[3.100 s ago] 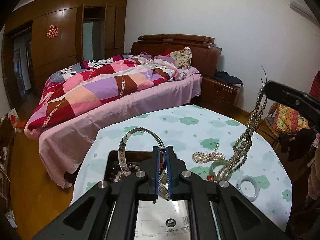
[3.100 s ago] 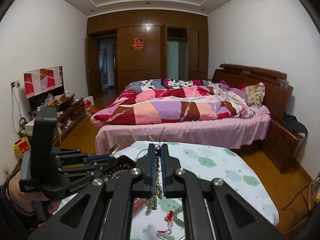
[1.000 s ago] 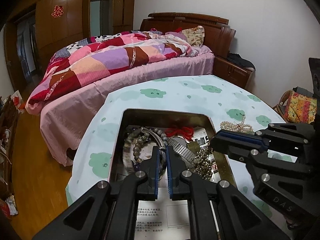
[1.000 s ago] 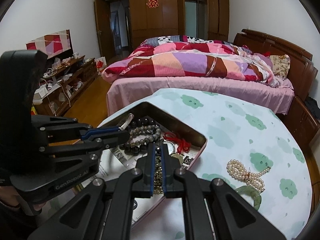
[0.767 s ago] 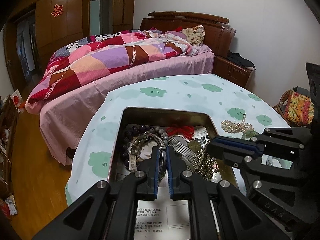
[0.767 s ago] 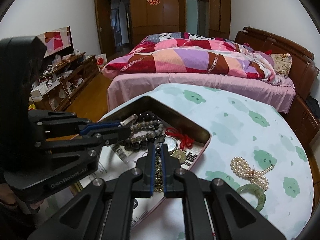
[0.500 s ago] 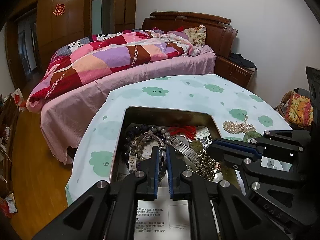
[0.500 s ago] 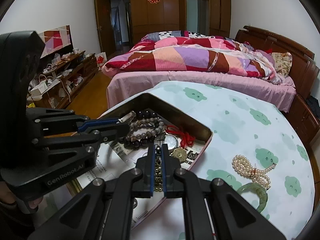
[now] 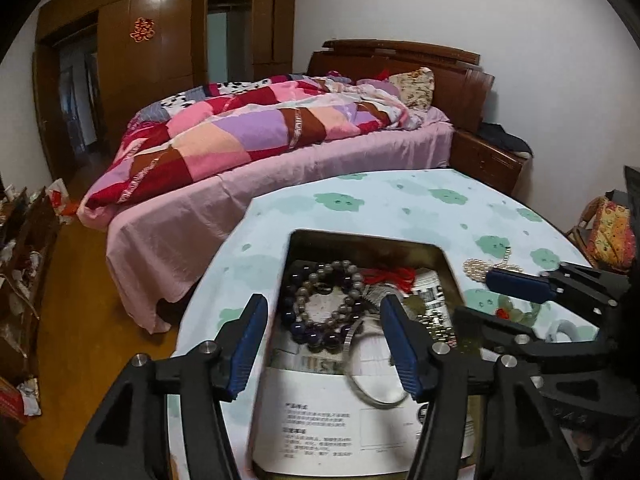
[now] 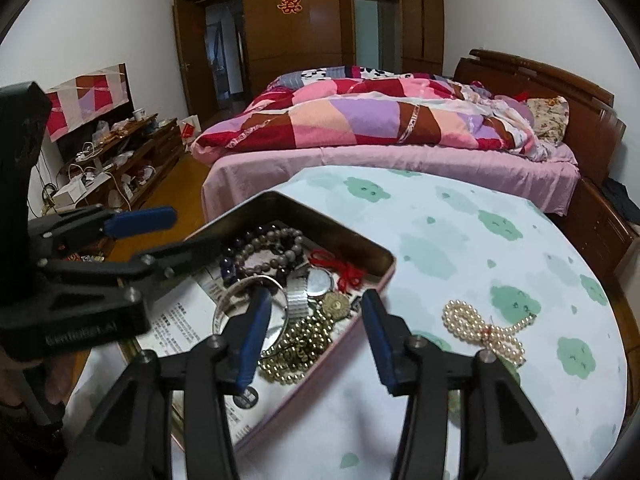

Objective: Organize jewelry
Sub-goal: 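Reach the right gripper to the white jade bangle and grasp it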

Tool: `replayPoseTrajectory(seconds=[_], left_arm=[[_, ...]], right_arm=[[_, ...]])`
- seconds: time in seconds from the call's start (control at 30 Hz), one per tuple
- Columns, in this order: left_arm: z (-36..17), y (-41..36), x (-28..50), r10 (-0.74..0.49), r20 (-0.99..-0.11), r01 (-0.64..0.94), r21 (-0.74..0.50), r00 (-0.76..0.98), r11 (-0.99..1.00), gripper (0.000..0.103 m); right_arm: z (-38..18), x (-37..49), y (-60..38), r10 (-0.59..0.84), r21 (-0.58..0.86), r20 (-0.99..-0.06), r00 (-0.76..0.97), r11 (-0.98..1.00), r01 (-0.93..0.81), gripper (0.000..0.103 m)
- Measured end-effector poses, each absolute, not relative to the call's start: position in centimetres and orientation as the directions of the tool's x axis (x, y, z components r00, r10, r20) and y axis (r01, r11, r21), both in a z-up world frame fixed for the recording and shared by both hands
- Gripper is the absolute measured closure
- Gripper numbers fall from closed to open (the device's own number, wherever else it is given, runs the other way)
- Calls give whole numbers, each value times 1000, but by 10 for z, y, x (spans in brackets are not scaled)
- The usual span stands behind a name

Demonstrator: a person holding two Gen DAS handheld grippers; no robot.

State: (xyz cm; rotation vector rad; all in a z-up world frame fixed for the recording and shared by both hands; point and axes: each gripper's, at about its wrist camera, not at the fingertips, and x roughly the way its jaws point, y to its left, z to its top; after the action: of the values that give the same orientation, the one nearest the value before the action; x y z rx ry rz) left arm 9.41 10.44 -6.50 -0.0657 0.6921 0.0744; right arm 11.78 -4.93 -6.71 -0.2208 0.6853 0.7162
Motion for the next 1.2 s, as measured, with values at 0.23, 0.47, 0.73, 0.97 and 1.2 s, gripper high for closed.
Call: replayPoseTrajectory(seconds=[0.23, 0.47, 0.73, 0.97, 1.2], left_arm=[[-69, 101, 93, 31, -650, -87, -55, 759, 995, 44], [-67, 85, 90, 9, -651, -63, -59, 759, 996, 44], [-68, 40, 87, -46, -662, 31, -34, 748, 999, 44], [-64, 0, 87, -87, -668, 118, 1, 739, 993, 44], [-71, -39, 89, -123, -690, 203, 36, 713, 979, 44]], right_arm=[[-72, 114, -58, 511, 39, -651, 561, 761, -647, 46], [-72, 109, -85, 496, 58, -639, 588, 793, -607, 40], [-81, 103, -155, 397, 70, -655, 643, 879, -472, 32], [-93, 99, -199, 325, 81, -681, 656, 924, -374, 23], [-100, 99, -207, 321, 82, -697, 642, 924, -373, 16]])
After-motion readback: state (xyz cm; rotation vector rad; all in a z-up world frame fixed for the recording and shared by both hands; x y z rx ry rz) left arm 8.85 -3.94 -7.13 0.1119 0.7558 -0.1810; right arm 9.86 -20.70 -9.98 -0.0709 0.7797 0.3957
